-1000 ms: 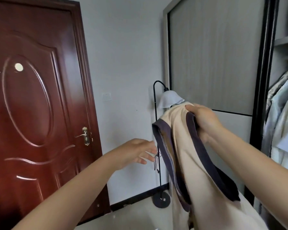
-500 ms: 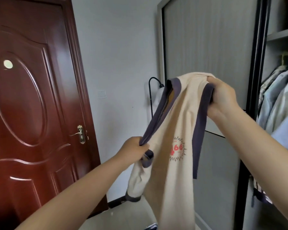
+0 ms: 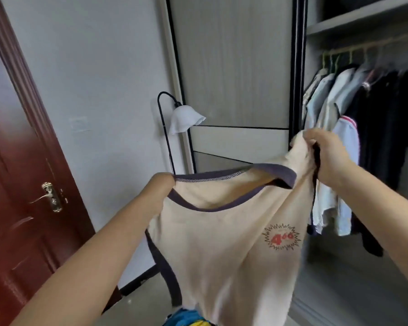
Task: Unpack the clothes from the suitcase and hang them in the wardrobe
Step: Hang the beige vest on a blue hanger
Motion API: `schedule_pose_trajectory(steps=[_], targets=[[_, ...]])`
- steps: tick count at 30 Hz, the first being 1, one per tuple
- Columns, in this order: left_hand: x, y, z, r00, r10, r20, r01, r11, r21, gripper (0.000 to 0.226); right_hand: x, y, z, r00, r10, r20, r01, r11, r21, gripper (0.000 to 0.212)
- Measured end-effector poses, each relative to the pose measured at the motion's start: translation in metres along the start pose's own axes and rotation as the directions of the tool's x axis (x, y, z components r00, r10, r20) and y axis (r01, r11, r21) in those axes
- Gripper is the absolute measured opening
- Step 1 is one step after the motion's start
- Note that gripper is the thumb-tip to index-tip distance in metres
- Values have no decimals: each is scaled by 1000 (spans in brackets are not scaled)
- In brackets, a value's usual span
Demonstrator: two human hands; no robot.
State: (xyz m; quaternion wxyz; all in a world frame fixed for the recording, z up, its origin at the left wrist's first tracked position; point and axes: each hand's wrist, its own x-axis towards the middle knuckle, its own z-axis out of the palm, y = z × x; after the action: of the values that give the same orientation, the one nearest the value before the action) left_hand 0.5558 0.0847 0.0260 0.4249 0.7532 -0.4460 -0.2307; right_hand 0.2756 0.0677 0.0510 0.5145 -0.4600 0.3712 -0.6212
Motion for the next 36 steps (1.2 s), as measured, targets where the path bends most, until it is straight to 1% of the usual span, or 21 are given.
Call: schedule_pose_trajectory(steps=[3, 4, 6, 7, 9, 11, 12, 15, 17, 18, 19, 21, 24, 25, 27, 29, 30, 31, 33, 35, 36], targets=[[-6, 42, 53, 989, 5, 148, 1, 999, -44, 30, -4, 0, -50, 999, -36, -12, 32, 973, -229, 39], [-12, 57, 71, 979, 27, 200, -18, 999, -47, 33, -7, -2, -66, 997, -78, -12, 68, 922, -382, 51], [-30, 87, 103, 950, 67, 304, -45, 996, -79, 38, -11, -7, -100, 986, -166, 8, 131, 746, -653, 71], [-41, 105, 119, 934, 92, 346, -57, 992, -108, 39, -14, -11, -119, 985, -170, 14, 124, 655, -746, 67], [-54, 132, 146, 914, 173, 367, -105, 975, -198, 35, -17, -18, -151, 989, -148, 28, 93, 453, -887, 46], [-68, 160, 175, 868, 272, 415, -163, 946, -278, 33, -21, -28, -184, 988, -150, 27, 68, 274, -959, 42], [-75, 175, 192, 840, 329, 431, -198, 926, -321, 32, -22, -34, -205, 987, -159, 23, 56, 202, -978, 52], [-94, 221, 239, 765, 489, 419, -309, 850, -428, 28, -21, -54, -263, 985, -165, 58, 57, -13, -998, 106], [-106, 250, 273, 728, 548, 412, -347, 813, -468, 34, -19, -62, -302, 992, -108, 63, 58, -43, -997, 130], [-113, 261, 288, 713, 565, 415, -367, 805, -465, 35, -18, -63, -315, 994, -81, 78, 75, -49, -996, 134], [-123, 279, 308, 694, 583, 423, -389, 798, -461, 33, -14, -66, -331, 993, -69, 100, 94, -82, -992, 134], [-138, 308, 337, 662, 622, 419, -447, 776, -445, 24, -5, -67, -350, 987, -76, 145, 121, -253, -960, 118], [-153, 349, 373, 598, 692, 405, -538, 721, -437, 22, 17, -69, -381, 968, -187, 171, 78, -422, -903, 66], [-155, 361, 381, 584, 709, 397, -558, 705, -438, 29, 24, -73, -391, 967, -213, 138, 32, -436, -900, 49], [-160, 384, 402, 583, 715, 386, -580, 699, -418, 36, 37, -85, -416, 958, -285, 42, -81, -408, -909, 35], [-163, 401, 410, 636, 667, 388, -595, 744, -304, 35, 49, -100, -434, 931, -361, -54, -198, -374, -906, 27], [-163, 407, 413, 642, 655, 398, -623, 749, -227, 35, 54, -108, -443, 915, -392, -96, -250, -366, -896, 20], [-161, 411, 415, 615, 671, 415, -683, 716, -146, 35, 58, -116, -450, 902, -406, -146, -301, -352, -886, 16], [-152, 415, 422, 488, 730, 478, -813, 579, -54, 35, 65, -132, -465, 872, -421, -252, -393, -291, -872, 23], [-133, 413, 427, 354, 775, 523, -898, 438, -40, 32, 70, -145, -475, 846, -421, -326, -425, -166, -890, 27], [-122, 410, 429, 310, 780, 543, -924, 381, -19, 28, 72, -151, -476, 839, -424, -341, -417, -99, -903, 28]])
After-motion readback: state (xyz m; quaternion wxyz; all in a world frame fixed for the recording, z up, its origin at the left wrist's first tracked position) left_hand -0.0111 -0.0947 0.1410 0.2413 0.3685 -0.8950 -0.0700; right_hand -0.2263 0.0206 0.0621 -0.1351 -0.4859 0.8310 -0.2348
